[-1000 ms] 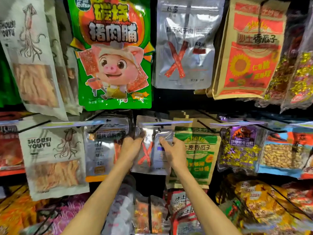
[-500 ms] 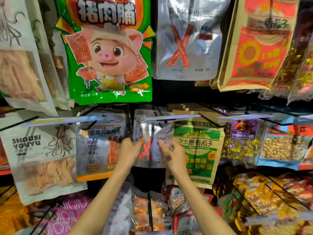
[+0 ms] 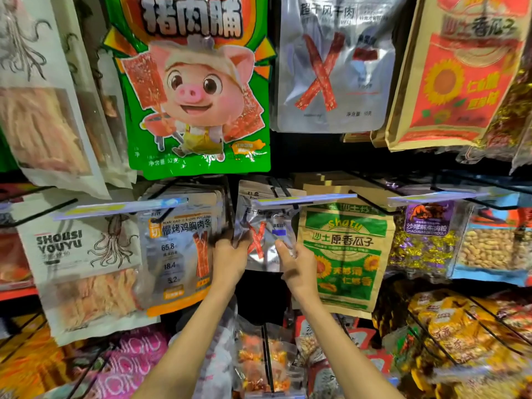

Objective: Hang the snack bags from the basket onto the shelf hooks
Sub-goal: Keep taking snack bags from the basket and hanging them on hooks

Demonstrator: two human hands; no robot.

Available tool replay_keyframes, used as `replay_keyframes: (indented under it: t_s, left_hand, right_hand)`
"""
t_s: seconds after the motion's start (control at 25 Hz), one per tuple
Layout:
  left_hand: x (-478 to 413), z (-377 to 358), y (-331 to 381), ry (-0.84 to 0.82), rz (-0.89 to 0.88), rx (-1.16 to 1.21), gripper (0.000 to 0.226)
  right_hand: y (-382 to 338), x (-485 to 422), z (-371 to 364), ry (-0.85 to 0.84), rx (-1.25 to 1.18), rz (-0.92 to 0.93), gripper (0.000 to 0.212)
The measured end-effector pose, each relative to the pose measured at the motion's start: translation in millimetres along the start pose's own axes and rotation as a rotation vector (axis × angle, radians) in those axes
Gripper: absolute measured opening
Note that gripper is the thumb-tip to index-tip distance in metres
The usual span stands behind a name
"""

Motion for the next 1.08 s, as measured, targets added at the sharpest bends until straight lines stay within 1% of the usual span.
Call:
replay_keyframes:
  t_s: [0.04, 0.12, 0.2, 0.24, 0.32, 0.36, 0.44, 0.6, 0.72, 0.76, 0.88, 0.96, 1.0, 1.08]
  left_hand:
    - [-3, -1, -1, 0.01, -0.005, -0.01, 0.009]
    - [-6, -3, -6, 0.009, -0.005, -0.034, 0.008]
    - [-1, -3, -10, -0.018, -0.024, -0.054, 0.003]
    - [3, -3, -13, -0.034, -0.043, -0.065, 0.007]
    - [8, -2, -23, -0.068, -0.039, -0.071, 0.032]
    - [10, -1, -26, -0.082, -0.03, -0.064, 0.04]
    - [9, 0, -31, -0.102, -0.016, -0.038, 0.046]
    - [15, 3, -31, -0.086, -0.011, -0.073, 0.045]
    - [27, 1, -33, -0.165, -0.008, -0.012, 0.017]
    - [30, 1, -36, -0.183, -0.005, -0.01, 0.016]
    - [38, 4, -41, -0.194, 0.019, -0.011, 0.026]
    - [43, 9, -43, -0.203, 0.024, -0.02, 0.028]
    - [47, 12, -43, -0.194, 0.016, -0.056, 0.03]
    - [56, 19, -40, -0.155, -0.006, -0.243, 0.028]
  right_hand:
    - [1, -3, -1, 0.017, 0.039, -0.009, 0.048]
    - [7, -5, -2, 0.024, 0.064, -0.017, 0.05]
    - [17, -1, -1, -0.004, 0.006, -0.045, 0.054]
    - [22, 3, 1, -0.016, -0.023, -0.062, 0.053]
    - [27, 7, 6, -0.044, -0.081, -0.074, 0.044]
    - [30, 8, 8, -0.065, -0.094, -0.073, 0.043]
    - [30, 7, 9, -0.106, -0.084, -0.071, 0.044]
    - [30, 7, 13, -0.118, 0.013, -0.078, 0.05]
    - [32, 4, 20, -0.156, 0.12, -0.114, 0.049]
    - [33, 3, 23, -0.17, 0.184, -0.111, 0.047]
    - [35, 0, 34, -0.224, 0.386, -0.085, 0.04]
    - [33, 1, 40, -0.258, 0.443, -0.084, 0.037]
    - [30, 3, 44, -0.282, 0.465, -0.08, 0.038]
    - [24, 9, 53, -0.345, 0.572, -0.038, 0.041]
Point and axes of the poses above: each hand's wrist, its own x-axis away from the middle knuckle, its own z-axis out of the back of the hand, y = z × x, the point moved 4 cm from there along -x, towards the middle knuckle, and after that the axes turned 2 degrees about y, right-handed, at the moved point
